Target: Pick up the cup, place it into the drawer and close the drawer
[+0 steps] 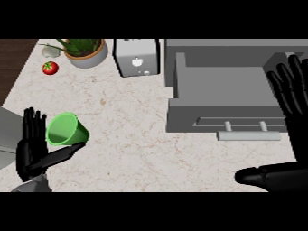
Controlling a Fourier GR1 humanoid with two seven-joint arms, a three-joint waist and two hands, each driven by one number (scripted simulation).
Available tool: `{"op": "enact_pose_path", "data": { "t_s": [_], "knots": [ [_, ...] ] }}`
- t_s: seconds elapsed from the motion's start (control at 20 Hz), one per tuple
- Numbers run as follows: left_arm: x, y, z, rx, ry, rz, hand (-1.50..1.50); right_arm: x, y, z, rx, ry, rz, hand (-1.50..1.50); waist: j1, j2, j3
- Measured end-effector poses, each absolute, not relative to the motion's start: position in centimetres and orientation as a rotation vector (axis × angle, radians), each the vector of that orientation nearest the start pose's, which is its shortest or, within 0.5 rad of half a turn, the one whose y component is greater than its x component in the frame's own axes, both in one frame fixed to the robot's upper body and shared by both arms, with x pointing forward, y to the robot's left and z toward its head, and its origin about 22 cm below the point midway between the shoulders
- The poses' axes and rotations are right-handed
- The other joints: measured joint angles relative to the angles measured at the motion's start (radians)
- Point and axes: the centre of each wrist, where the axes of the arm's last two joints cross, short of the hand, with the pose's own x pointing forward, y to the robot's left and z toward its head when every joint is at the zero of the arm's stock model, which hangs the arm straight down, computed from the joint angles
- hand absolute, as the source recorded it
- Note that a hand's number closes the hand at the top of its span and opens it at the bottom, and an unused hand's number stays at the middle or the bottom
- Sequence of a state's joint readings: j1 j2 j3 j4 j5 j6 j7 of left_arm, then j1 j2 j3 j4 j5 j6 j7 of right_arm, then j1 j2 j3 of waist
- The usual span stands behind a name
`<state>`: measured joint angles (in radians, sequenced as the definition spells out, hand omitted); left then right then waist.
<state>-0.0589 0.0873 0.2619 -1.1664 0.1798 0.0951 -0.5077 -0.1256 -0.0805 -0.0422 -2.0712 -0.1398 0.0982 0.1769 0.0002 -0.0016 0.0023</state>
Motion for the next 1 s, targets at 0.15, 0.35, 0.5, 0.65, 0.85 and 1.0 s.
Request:
{"op": "enact_pose_path", "data": {
  "t_s": [0.15, 0.35, 0.5, 0.65, 0.85, 1.0],
  "knots": [
    [23.3, 30.6, -8.7, 0.292, -1.715, 0.361, -1.50, 22.6, -23.8, 14.5, 0.154, -2.005, 0.132, -1.50, -0.001, 0.001, -0.001],
    [22.8, 30.9, -10.2, 0.302, -1.703, 0.364, -1.50, 23.0, -23.8, 14.3, 0.150, -2.001, 0.132, -1.50, -0.001, 0.001, -0.002],
    [22.8, 31.6, -10.9, 0.303, -1.694, 0.364, -1.50, 22.3, -24.1, 14.5, 0.152, -2.002, 0.138, -1.50, -0.002, 0.002, -0.002],
    [22.8, 31.6, -11.8, 0.300, -1.688, 0.363, -1.50, 21.8, -23.2, 14.9, 0.149, -2.005, 0.133, -1.50, -0.002, 0.002, -0.002],
    [23.2, 31.6, -12.6, 0.285, -1.695, 0.349, -1.50, 21.7, -24.0, 14.2, 0.152, -2.001, 0.134, -1.50, -0.003, 0.002, -0.003],
    [23.6, 31.7, -13.2, 0.269, -1.702, 0.351, -1.50, 21.5, -23.6, 14.3, 0.160, -2.002, 0.144, -1.50, -0.004, 0.002, -0.003]
  ]
}}
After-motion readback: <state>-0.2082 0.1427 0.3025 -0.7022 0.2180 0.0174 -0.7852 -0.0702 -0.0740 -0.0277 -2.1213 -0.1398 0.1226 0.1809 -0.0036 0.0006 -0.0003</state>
